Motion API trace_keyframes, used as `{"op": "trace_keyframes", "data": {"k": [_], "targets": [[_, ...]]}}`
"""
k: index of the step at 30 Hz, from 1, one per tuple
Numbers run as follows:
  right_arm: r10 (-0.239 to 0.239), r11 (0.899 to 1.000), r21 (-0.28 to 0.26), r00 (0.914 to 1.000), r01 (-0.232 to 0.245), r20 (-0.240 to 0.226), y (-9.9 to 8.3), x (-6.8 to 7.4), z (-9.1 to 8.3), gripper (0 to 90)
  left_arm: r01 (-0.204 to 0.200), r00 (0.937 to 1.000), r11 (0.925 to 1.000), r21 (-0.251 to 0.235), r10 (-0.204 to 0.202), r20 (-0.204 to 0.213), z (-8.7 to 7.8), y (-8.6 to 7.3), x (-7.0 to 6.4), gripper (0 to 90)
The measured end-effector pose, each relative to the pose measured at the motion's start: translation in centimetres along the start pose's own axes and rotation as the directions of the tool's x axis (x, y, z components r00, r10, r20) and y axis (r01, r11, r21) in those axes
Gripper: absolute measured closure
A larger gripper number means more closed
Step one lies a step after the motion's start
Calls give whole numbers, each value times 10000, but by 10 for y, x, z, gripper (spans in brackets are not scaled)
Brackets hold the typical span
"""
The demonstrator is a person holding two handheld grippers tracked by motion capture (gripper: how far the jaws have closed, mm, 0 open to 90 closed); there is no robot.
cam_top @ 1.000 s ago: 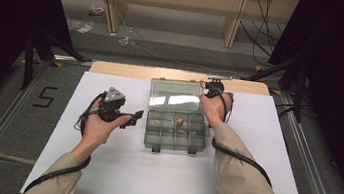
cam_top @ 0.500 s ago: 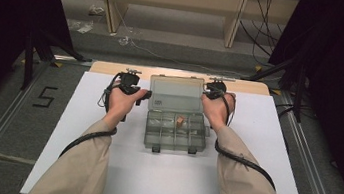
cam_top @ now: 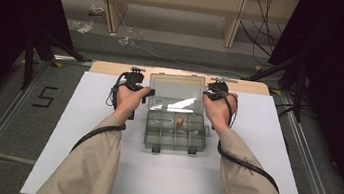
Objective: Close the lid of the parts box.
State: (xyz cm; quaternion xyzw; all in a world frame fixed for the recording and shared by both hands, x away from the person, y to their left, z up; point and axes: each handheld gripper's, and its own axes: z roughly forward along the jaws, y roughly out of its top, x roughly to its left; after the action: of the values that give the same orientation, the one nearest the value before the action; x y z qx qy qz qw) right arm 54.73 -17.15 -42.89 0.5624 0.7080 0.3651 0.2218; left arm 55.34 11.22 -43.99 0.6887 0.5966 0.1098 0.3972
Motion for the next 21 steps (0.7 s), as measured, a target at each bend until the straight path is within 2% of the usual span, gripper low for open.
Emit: {"op": "trace_keyframes", "data": {"k": [3, 6, 7, 11, 18, 21], "targets": [[-34, 10000, 0, 10000, 34, -26, 0, -1, -2, 900, 37, 10000, 10000, -83, -37, 25, -1, 1, -2, 718], [9, 10000, -35, 10000, -9, -83, -1, -2, -3, 900, 303, 9995, 9993, -196, -302, 89, -4, 2, -1, 762], [-8, 10000, -60, 10000, 8, -93, -1, -2, -3, 900, 316, 9995, 9992, -265, -314, 71, -6, 2, 0, 802], [-26, 9999, -141, 9998, 23, -185, -2, -3, -7, 900, 5, 9999, 9991, -421, -10, -110, -9, 2, -1, 840], [-62, 9997, -258, 9996, 55, -259, -4, -4, -12, 900, -124, 9998, 9971, -750, 113, -156, -11, -2, -4, 851], [-79, 9994, -334, 9995, 69, -307, -5, -4, -14, 900, -499, 9983, 9958, -772, 473, -350, -12, -2, -8, 852]]}}
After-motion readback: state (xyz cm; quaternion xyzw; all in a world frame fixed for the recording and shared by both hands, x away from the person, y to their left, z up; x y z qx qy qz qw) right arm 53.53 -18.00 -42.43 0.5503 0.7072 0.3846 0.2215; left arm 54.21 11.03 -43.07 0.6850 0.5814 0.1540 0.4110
